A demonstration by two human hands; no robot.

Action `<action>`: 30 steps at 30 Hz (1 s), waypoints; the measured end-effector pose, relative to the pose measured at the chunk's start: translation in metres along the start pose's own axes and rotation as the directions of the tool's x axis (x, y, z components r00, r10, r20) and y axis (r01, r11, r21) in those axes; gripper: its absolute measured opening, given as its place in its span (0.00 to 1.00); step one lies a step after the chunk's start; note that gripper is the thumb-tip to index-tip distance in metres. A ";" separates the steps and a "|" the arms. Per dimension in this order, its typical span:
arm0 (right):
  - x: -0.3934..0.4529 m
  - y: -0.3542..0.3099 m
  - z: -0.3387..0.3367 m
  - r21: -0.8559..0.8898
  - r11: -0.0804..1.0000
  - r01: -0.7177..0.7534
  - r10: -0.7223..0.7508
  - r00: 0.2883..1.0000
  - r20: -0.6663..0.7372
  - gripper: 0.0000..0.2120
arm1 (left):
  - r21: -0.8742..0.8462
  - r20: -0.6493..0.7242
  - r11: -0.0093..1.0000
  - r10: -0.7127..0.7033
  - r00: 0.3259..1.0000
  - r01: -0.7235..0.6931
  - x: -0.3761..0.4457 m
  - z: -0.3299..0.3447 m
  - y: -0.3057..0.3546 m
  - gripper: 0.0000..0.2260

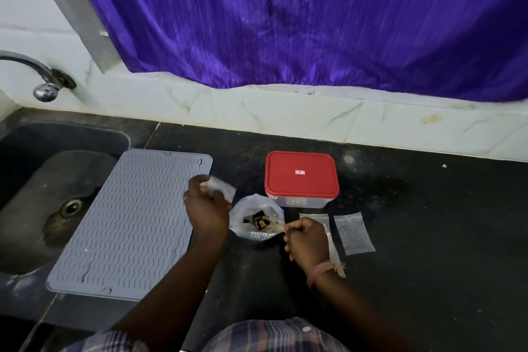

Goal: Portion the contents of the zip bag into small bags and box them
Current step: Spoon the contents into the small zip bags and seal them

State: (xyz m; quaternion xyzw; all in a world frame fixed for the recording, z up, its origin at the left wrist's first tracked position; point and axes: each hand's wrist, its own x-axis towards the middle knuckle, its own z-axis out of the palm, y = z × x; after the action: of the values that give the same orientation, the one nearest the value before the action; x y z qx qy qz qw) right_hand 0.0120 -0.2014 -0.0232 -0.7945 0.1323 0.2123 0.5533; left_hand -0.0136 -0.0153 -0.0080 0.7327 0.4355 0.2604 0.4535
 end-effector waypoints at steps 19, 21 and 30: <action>0.010 -0.007 -0.004 0.045 0.971 -0.234 0.224 0.961 0.163 0.08 | 0.262 0.131 0.963 0.023 0.991 -0.057 -0.005 -0.006 -0.020 0.12; 0.006 -0.005 -0.004 0.015 0.985 -0.170 0.168 0.980 0.109 0.08 | 0.247 0.141 0.967 0.025 0.990 -0.060 -0.006 -0.006 -0.020 0.14; 0.003 -0.008 -0.008 0.042 0.997 -0.070 0.069 0.997 0.024 0.07 | 0.320 0.171 0.947 -0.041 0.984 -0.016 -0.004 -0.003 -0.011 0.08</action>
State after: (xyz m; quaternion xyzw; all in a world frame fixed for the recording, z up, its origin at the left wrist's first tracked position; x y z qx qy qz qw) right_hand 0.0198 -0.2061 -0.0153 -0.7749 0.1581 0.2376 0.5640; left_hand -0.0224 -0.0147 -0.0167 0.8138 0.4348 0.1181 0.3670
